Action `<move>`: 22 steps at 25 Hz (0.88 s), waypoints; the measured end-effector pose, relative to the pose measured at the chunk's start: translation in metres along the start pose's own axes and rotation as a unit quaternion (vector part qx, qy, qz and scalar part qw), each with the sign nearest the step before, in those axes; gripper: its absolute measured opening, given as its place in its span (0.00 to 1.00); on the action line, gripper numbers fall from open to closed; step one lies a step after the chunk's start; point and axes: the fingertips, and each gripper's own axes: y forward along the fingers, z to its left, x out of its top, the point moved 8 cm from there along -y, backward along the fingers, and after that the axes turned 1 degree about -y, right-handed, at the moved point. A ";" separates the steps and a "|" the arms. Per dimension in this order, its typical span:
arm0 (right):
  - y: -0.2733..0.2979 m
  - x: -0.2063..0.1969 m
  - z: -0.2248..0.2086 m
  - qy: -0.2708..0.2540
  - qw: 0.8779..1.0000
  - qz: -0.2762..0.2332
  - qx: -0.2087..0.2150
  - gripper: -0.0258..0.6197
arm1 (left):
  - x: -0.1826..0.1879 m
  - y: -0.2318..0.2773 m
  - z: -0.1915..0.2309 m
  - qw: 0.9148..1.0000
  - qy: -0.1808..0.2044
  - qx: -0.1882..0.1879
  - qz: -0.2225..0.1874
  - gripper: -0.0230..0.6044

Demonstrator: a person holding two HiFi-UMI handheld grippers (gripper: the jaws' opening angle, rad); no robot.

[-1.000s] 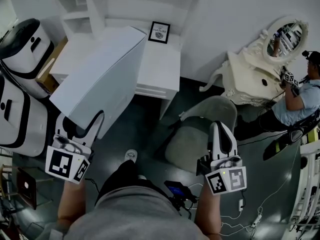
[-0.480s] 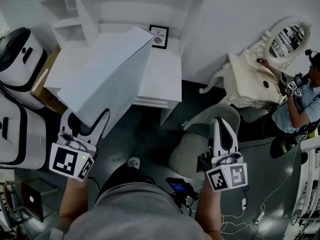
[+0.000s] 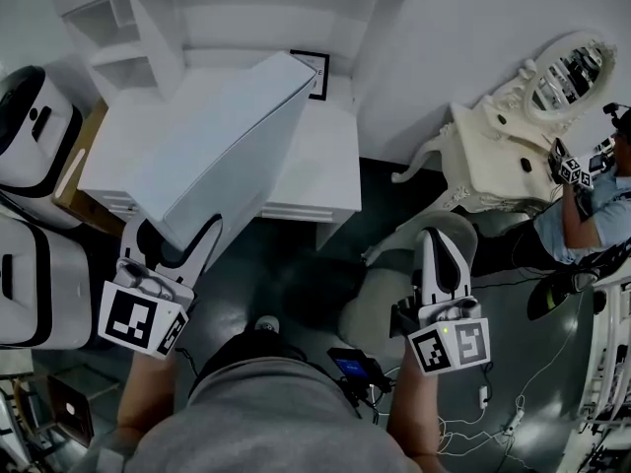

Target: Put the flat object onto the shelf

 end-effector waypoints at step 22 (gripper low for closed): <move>0.057 -0.004 0.000 0.010 0.999 0.019 -0.023 0.08 | -0.004 0.035 0.050 1.000 0.006 -0.016 0.015 0.47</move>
